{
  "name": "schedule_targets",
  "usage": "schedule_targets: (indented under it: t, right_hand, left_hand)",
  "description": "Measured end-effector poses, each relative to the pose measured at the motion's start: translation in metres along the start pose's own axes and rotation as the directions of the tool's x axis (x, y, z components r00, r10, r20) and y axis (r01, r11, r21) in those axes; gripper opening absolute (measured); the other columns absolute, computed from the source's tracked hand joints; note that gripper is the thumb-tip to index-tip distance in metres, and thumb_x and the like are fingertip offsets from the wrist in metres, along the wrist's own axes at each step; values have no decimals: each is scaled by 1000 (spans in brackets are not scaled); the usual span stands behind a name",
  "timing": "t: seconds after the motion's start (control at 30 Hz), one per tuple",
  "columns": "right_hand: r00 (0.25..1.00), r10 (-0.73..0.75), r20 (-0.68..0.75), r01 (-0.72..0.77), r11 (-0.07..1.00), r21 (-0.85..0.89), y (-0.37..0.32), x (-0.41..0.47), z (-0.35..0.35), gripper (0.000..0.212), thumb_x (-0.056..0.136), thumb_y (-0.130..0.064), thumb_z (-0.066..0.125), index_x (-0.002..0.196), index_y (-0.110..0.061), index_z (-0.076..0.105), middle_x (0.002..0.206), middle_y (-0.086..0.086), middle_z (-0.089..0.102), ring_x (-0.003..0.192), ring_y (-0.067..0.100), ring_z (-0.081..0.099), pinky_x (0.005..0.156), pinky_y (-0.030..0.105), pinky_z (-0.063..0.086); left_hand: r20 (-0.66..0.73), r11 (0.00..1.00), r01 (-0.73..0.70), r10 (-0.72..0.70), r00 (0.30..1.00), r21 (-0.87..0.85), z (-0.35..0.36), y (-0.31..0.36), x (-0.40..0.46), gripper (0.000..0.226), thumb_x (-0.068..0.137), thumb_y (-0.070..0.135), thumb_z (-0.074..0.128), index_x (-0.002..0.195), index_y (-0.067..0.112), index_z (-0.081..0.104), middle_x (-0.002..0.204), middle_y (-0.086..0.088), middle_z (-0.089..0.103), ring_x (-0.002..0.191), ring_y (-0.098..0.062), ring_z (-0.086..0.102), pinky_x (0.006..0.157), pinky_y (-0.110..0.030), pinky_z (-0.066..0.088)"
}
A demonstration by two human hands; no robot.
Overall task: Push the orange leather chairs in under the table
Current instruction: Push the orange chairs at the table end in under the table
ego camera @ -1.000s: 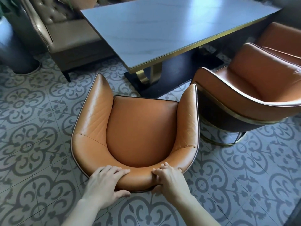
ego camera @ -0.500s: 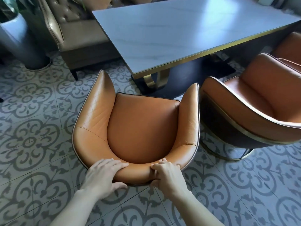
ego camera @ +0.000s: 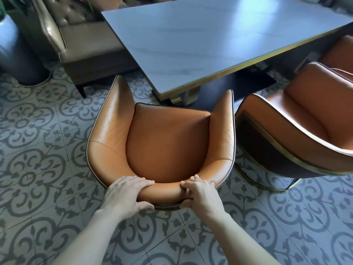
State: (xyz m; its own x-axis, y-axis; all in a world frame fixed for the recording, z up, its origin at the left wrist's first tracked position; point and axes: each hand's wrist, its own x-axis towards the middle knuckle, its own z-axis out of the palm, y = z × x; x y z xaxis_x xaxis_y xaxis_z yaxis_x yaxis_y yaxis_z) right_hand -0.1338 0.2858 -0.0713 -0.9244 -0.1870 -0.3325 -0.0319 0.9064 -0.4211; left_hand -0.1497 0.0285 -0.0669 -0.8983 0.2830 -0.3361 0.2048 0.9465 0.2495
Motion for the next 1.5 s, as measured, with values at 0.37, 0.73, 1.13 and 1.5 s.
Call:
schedule_targets:
  t: [0.37,0.73,1.13,1.5]
  right_hand:
    - [997,-36,-67,25,987,-156,-2,-15,-1,67,92,-51,69,150,-30,42,141,0,49,137,25,38,106,53,36]
    - [962,238,-135,-257,955,-148,100,-106,-143,97,86,-77,58,163,-36,13,171,12,18,159,31,10,124,65,13]
    - [933,305,-191,-324,942,-80,284,-231,-321,108,76,-91,52,163,-37,14,171,8,18,159,29,8,121,74,6]
    - [883,437,-172,-449,893,-34,449,-258,-383,105,79,-87,54,163,-38,12,173,5,12,160,24,4,120,75,7]
  left_hand:
    - [82,999,49,-50,995,21,-4,8,4,80,84,73,56,152,46,24,161,13,27,150,-12,16,124,-38,4]
    - [9,1000,11,-11,1000,5,-57,179,2,83,86,76,47,155,41,18,163,5,26,151,-17,17,124,-43,6]
    - [-85,989,-129,135,987,68,-110,488,24,97,74,87,48,154,43,16,165,3,22,151,-20,16,123,-49,9]
    - [-33,969,-237,239,970,71,-87,639,108,100,71,88,49,154,43,16,164,3,23,149,-21,20,123,-48,15]
